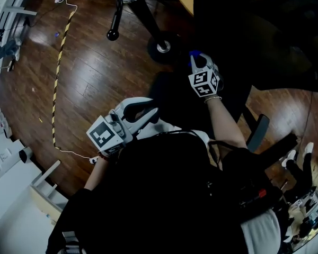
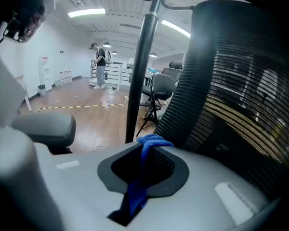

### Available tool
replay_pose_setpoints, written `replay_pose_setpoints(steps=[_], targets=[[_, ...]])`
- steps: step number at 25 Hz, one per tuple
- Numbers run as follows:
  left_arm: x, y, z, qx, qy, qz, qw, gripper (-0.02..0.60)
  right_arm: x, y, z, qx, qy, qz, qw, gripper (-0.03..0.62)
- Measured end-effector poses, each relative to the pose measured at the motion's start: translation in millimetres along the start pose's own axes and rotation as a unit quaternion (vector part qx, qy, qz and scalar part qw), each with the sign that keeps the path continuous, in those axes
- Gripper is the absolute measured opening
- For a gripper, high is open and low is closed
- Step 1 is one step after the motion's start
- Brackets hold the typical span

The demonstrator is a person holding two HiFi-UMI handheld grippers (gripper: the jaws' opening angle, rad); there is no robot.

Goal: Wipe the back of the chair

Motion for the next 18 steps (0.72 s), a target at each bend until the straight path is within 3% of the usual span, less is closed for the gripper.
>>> replay_pose_setpoints(steps=[7,12,15,18], targets=[[26,-4,12,0.011,0.020,0.011,0.9997,0.061,-3,39,-1,0.083,0.022,-0.045,0.995,0.028],[65,-2,2,0.023,0.013,0.006,0.9996,0.061,-1,75,73,0.169,0.031,-0.013,0.985,0.028],[96,-9,-17,0.016,-0.001,0.000,0.9999,0.061,8,61,134,0.194,0.040,0.005,0.980,0.028],[129,-16,-45,0.011,-0.025,-0.004,0.9996,0.061,24,17,187,0.183,0.030,0.006,0.983,0.028]])
Point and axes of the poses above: the fingertips, and each gripper's own axes: z backward along the fingers, x to its right, y out of its top, the point moved 9 cm from there along z, backward along the fingers, and after that the axes turned 10 degrees about y, right-handed, at the moved point
